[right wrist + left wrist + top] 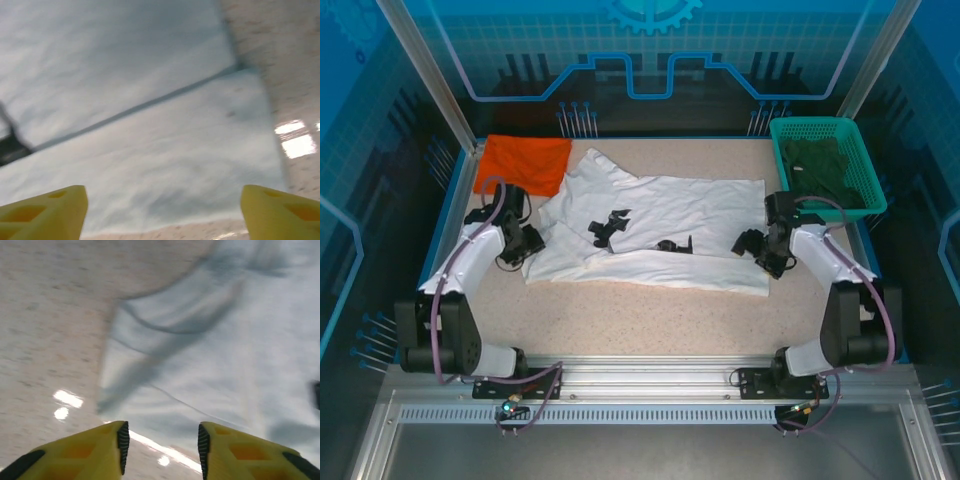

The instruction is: Fold and stack the t-shirts

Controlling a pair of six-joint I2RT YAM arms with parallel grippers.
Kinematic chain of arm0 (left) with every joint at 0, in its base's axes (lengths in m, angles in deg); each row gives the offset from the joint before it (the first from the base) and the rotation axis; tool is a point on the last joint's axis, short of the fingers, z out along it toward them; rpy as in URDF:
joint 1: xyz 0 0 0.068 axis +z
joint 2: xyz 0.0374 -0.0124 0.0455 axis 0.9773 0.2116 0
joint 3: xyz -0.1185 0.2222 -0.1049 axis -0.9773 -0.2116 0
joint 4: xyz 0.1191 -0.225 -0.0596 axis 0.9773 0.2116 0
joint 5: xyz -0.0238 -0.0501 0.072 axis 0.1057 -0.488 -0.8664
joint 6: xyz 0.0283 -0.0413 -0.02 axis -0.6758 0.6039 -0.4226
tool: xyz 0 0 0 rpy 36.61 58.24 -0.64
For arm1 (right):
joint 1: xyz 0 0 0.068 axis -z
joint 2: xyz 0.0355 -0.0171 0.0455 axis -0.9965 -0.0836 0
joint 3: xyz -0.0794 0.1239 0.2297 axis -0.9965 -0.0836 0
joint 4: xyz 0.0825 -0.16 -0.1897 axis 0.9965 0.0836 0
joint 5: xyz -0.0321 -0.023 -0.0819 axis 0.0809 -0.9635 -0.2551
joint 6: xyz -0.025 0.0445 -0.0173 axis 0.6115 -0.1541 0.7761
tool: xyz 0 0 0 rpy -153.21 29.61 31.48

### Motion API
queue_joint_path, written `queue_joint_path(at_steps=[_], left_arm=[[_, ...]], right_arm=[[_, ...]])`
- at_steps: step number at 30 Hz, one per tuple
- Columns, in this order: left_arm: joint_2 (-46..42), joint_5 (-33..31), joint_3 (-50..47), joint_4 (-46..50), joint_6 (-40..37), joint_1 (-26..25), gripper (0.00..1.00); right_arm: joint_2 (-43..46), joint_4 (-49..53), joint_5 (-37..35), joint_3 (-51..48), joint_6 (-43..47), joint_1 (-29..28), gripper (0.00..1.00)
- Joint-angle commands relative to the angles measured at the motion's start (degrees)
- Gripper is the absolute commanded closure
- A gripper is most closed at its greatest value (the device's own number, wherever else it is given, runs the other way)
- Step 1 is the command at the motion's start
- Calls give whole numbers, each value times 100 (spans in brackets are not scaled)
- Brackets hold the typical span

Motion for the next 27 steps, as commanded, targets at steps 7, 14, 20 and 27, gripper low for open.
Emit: queue_joint_path(at_steps=[7,14,20,27], left_arm=[[803,1093,-193,-831,519,-1294,73],[1481,98,-503,-1019,706,-881,74],[1578,216,-892,-1222,915,-436,72],[959,411,-1326,-787,988,-432,71]], right_arm=[[-448,124,81,-207,-733,-950,34],[-1099,232,-10,-307,-1169,-737,23],[-1267,406,-7,-548,-1529,-490,17],[-922,499,90,-983,-2019,-207,14]])
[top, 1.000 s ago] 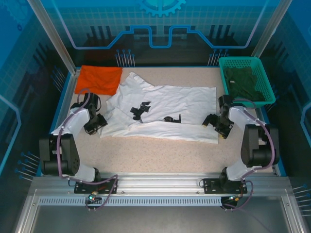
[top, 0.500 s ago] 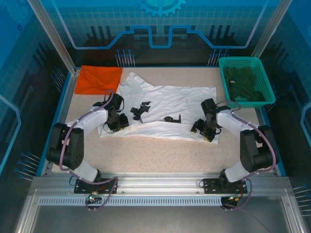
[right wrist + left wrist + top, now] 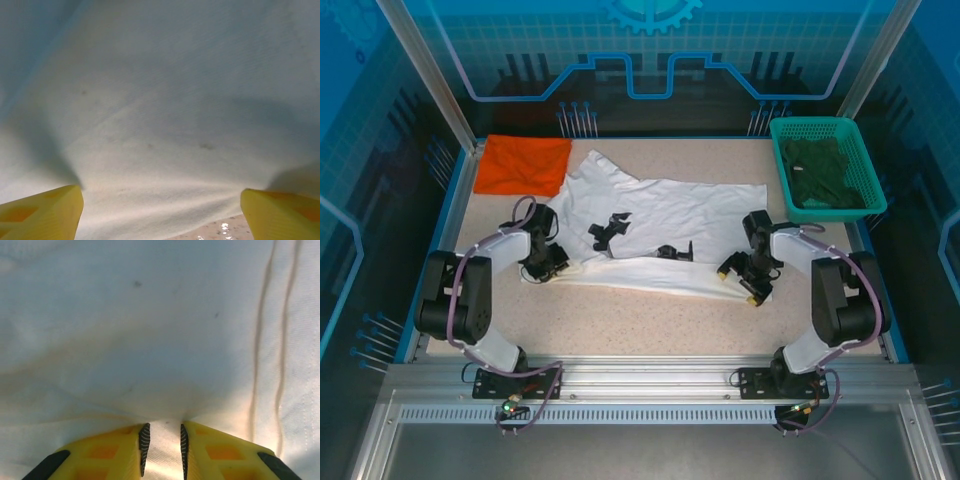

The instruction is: Fold and stack the t-shirts

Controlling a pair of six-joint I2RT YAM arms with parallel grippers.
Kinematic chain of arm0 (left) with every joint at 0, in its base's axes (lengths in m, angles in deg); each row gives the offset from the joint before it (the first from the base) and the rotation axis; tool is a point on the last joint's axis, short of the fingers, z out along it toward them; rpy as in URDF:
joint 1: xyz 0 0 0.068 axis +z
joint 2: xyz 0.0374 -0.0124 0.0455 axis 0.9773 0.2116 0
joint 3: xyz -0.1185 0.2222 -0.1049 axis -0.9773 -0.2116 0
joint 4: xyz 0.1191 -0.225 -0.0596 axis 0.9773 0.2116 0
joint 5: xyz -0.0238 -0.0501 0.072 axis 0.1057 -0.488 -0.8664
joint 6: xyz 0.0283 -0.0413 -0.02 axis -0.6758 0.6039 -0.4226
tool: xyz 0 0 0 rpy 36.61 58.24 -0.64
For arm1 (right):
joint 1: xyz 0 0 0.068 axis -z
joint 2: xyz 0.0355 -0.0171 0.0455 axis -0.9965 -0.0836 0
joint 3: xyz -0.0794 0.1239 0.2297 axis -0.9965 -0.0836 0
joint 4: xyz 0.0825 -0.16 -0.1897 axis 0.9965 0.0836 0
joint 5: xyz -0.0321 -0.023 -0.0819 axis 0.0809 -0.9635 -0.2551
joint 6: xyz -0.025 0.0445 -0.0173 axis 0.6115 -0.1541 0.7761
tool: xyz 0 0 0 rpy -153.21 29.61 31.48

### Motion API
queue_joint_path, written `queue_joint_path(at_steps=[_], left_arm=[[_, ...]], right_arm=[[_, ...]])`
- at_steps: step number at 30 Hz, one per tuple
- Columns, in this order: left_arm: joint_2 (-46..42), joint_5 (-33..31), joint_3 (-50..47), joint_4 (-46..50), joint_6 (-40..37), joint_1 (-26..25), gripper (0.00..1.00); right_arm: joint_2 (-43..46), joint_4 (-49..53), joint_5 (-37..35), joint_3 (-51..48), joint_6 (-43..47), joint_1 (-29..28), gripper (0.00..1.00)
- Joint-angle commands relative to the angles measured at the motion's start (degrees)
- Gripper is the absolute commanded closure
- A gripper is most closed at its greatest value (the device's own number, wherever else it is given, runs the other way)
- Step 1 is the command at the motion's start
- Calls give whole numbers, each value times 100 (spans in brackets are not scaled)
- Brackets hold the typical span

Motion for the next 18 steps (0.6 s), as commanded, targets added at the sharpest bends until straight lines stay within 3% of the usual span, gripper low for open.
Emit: queue_joint_path(at_steps=[1,18], left_arm=[[-346,-78,-467,604,177,76,71],[-2558,562,-1537,1655,1076,49,68]], right_arm=[[14,456,-227,-476,-391,229,14],[810,668,-205,-1170,-479,813,10]])
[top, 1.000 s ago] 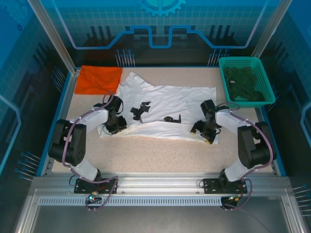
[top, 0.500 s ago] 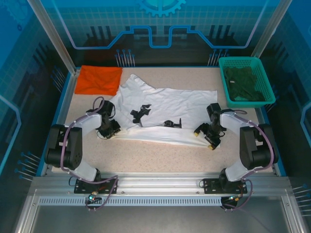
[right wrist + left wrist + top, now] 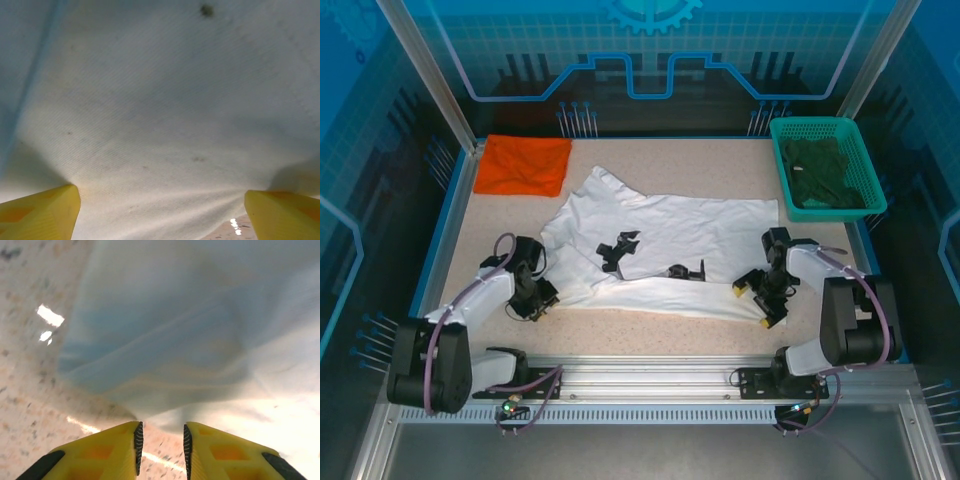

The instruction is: Fold and stack the t-shirts

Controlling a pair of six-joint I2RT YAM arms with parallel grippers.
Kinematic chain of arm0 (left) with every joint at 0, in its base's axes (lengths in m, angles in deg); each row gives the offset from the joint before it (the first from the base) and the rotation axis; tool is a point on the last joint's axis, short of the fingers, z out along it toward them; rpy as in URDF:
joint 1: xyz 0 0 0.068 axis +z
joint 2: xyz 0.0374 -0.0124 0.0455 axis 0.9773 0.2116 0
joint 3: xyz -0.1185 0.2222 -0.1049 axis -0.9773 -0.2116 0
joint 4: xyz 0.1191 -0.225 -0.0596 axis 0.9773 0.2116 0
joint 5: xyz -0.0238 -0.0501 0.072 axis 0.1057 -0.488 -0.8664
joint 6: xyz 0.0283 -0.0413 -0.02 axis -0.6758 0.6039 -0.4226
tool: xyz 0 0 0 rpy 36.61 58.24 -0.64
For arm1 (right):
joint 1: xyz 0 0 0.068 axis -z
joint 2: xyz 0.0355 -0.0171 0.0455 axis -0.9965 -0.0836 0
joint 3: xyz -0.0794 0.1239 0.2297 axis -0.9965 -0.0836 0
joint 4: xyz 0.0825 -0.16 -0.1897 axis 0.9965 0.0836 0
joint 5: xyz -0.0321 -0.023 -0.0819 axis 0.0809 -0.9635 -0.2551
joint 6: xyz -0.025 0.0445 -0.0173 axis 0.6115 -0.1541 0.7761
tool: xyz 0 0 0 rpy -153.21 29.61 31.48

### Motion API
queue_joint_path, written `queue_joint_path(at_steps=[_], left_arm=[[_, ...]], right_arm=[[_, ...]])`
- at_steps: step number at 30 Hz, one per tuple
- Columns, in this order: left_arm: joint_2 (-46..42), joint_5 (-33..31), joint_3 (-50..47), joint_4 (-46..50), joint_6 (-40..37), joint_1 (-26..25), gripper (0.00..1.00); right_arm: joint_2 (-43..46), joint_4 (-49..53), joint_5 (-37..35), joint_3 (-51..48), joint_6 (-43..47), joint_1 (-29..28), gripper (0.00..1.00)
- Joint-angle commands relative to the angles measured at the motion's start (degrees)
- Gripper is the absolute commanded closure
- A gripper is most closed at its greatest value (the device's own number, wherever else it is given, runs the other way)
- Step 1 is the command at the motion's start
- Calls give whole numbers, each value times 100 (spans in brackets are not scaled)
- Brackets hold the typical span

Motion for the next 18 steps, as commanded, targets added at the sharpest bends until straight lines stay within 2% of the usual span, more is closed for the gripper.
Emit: queue_joint_path(at_steps=[1,8,11,15,18], left_arm=[[-364,301,67,465,342,28,66],[-105,172,1554,860,-32,-91,64],[206,263,1959,637,-32,-371,66],[779,613,1843,-100,211,-612,77],[1334,783,1716,-593,412,-680,81]], right_arm=[[120,221,-270,-282,-1,128,9],[1223,155,-936,417,324,-296,6],[1320,-363,-768,624,535,-750,8],[754,-1043,-412,914,523,-1850,28],[-181,-1148,-172,1586,677,-2746,41]])
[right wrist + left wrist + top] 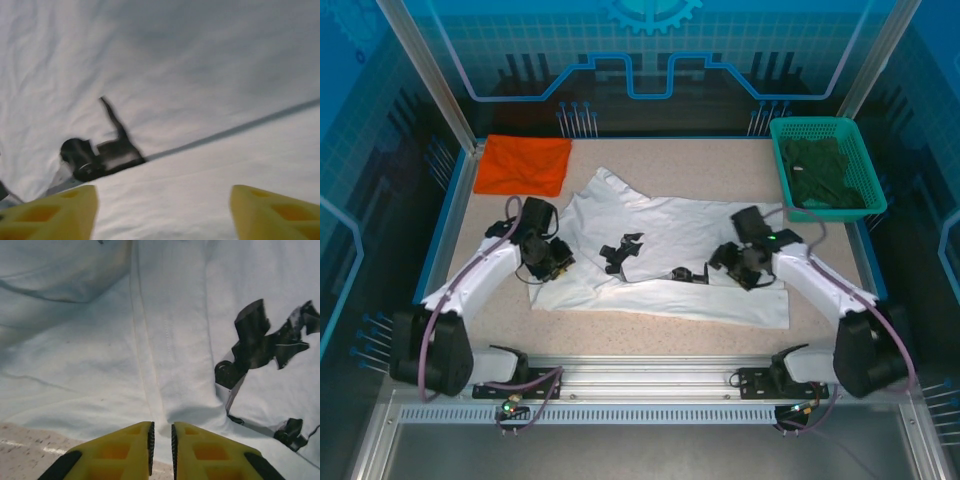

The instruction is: Fold and stack the t-shirts

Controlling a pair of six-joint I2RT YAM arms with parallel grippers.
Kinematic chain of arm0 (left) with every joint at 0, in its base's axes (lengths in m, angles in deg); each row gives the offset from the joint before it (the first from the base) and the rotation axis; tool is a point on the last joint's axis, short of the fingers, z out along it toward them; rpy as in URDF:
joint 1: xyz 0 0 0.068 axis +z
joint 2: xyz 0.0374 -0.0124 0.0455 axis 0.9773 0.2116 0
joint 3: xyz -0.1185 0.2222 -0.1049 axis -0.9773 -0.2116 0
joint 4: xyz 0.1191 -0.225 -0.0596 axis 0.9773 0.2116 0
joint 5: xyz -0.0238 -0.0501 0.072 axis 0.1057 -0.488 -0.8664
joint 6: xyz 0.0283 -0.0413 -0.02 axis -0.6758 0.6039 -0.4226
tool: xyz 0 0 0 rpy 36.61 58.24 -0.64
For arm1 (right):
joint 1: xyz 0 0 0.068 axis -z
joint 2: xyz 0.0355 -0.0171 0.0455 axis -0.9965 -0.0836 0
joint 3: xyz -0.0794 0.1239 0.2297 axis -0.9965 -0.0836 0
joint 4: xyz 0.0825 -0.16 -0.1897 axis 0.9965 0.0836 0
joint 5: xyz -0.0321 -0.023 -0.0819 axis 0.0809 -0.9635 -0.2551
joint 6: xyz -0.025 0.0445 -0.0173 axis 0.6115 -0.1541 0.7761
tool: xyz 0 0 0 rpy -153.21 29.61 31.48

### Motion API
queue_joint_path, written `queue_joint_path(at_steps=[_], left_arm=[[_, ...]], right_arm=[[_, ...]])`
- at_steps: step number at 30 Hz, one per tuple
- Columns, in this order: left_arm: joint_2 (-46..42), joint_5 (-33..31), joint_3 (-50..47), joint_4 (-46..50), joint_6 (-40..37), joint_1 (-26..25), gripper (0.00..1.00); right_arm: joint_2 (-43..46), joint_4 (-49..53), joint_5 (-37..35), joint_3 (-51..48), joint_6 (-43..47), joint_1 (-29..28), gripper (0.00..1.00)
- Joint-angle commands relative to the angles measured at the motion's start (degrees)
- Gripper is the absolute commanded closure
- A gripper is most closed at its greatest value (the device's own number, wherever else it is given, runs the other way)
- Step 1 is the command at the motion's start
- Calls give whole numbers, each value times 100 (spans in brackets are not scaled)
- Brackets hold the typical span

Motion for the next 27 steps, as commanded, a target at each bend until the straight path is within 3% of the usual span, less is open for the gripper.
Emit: queue_joint_path(at_steps=[1,6,12,17,27], left_arm=[[578,315,-195,-578,233,-73,81],[969,-343,-337,-556,354,-83,89],[656,-739,-1088,-728,593,-79,85],[663,-775,-1468,-784,639,-76,83],[-226,-737,-1843,-191,805,-73,82]], right_arm=[[-982,-270,426,732,308,-835,44],[-2399,87,742,1847,723,-1765,51],[-2968,243,668,2126,881,-2352,50],[-3127,284,585,1887,847,-2324,48],[-3112,467,536,1283,1231,-2308,42]])
